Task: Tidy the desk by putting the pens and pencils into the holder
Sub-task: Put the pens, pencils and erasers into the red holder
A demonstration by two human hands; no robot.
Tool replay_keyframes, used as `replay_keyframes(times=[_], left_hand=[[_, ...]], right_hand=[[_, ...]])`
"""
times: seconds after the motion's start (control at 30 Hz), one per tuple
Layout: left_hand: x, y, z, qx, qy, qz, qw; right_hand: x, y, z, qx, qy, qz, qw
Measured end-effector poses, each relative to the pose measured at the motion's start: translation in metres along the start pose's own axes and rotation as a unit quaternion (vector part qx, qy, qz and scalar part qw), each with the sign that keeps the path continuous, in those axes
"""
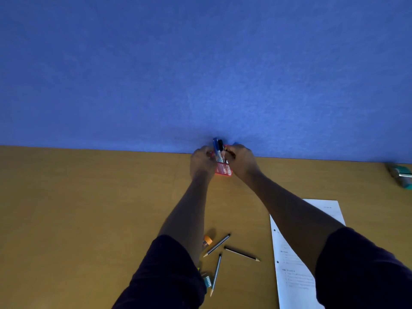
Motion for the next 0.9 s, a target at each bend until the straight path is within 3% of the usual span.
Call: replay_keyframes(times=[0.2, 0.47, 0.57, 0.63, 0.73, 0.83, 0.9], left_hand=[[0.013, 0.0, 0.002, 0.018, 0.006, -0.016, 1.0], [0.043, 0.002, 0.003, 0.049, 0.004, -0.04, 0.998], [0.062, 0.003, 0.01, -0.006, 0.004, -0.037, 0.999], [0.079, 0.0, 0.016, -0.034, 0.004, 0.026, 0.999], [0.105, -0.007, 0.028, -0.088, 0.009, 0.175, 0.981], [0.129, -0.013, 0.031, -0.152, 0.009, 0.327, 0.933], [0.143, -0.013, 0.03, -0.198, 0.012, 0.387, 0.9]], right_hand=[[0.007, -0.006, 0.003, 0.021, 0.017, 0.031, 0.999], [0.049, 0.005, -0.008, 0.016, 0.113, -0.037, 0.993], [0.073, -0.001, -0.025, 0.059, 0.148, 0.031, 0.987], [0.092, -0.009, -0.04, 0.11, 0.163, 0.125, 0.972], [0.117, -0.021, -0.066, 0.205, 0.115, 0.267, 0.935], [0.137, -0.025, -0.085, 0.239, 0.09, 0.319, 0.913], [0.148, -0.026, -0.092, 0.256, 0.089, 0.326, 0.906]])
Point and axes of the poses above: each hand's wrist, its own x-axis away from the middle knuckle, its own y-axis out of the back of the hand, z = x × y, the point moved 4 cm from there along -x, towards the middle knuckle, and after that the axes turned 13 degrees about -y, right-handed, at the moved point
